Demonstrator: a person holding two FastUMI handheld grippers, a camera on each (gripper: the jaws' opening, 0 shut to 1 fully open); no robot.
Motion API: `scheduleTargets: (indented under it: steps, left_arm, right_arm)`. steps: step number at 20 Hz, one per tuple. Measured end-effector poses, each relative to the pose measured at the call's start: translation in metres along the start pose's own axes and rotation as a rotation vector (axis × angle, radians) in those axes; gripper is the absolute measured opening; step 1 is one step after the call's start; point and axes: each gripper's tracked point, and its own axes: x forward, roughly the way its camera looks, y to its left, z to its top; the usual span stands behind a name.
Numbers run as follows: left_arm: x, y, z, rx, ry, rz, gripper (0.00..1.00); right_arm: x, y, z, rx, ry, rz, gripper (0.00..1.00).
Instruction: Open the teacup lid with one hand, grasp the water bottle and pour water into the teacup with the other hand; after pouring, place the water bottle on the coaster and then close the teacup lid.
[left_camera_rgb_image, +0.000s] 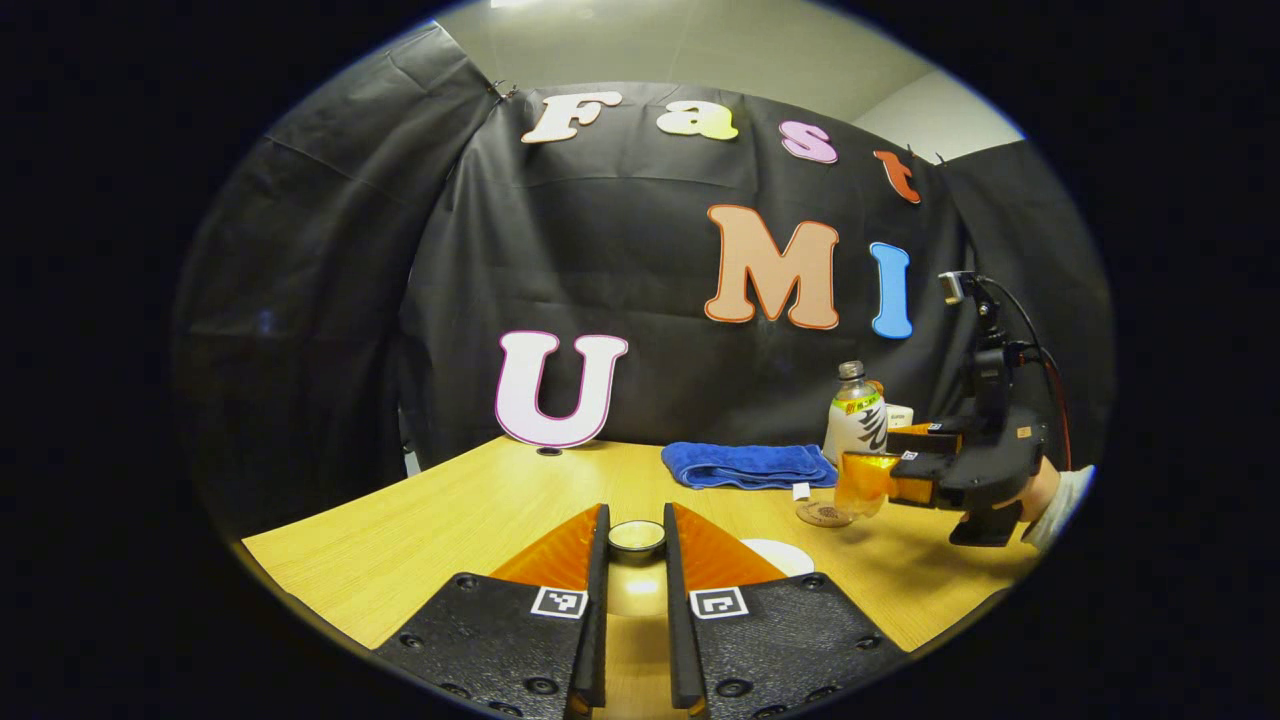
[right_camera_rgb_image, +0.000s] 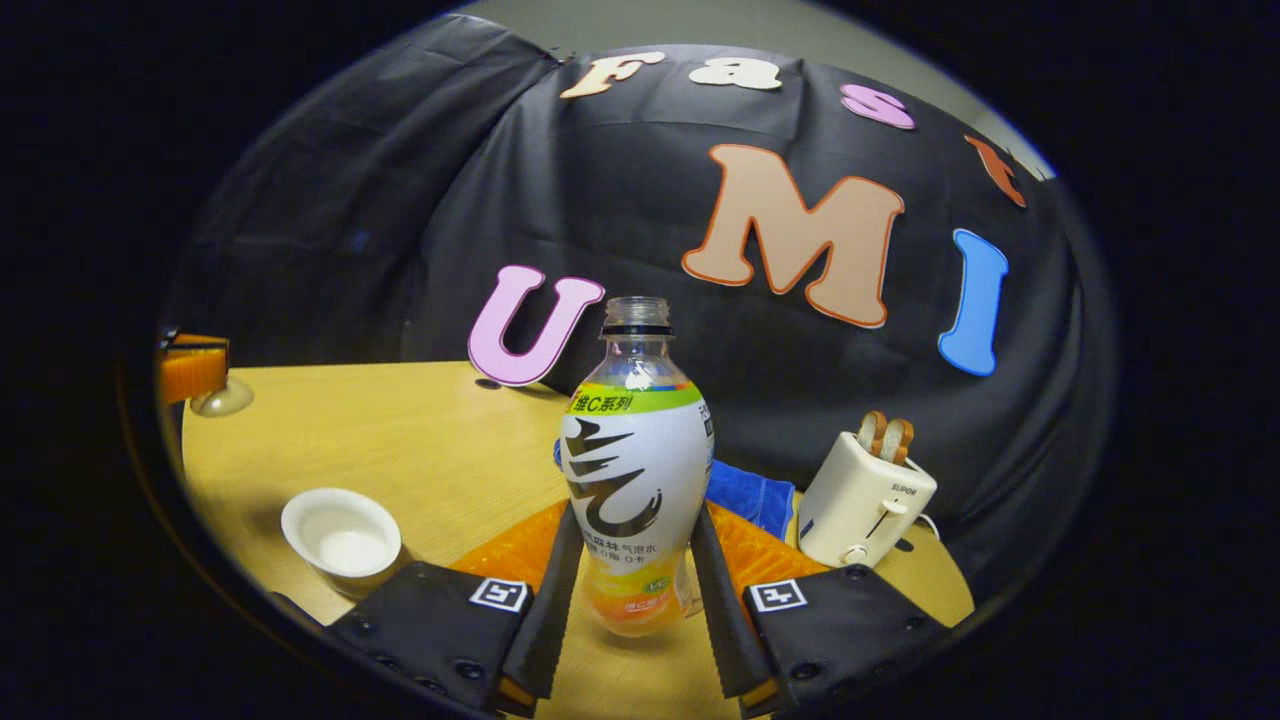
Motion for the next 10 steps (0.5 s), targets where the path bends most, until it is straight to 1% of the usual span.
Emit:
scheduleTargets:
  steps: [3,10]
  left_arm:
    - [0.002,0.0,-0.002,-0.006,0.004,0.0,0.23]
    - [0.003,-0.002,-0.006,-0.017,0.014,-0.008,0.23]
  right_arm:
    - [0.017,-0.018,-0.003,0.097,-0.008,-0.032,0.65]
    - [0.049,-0.039,-0.022,0.228,-0.001,-0.07,0.65]
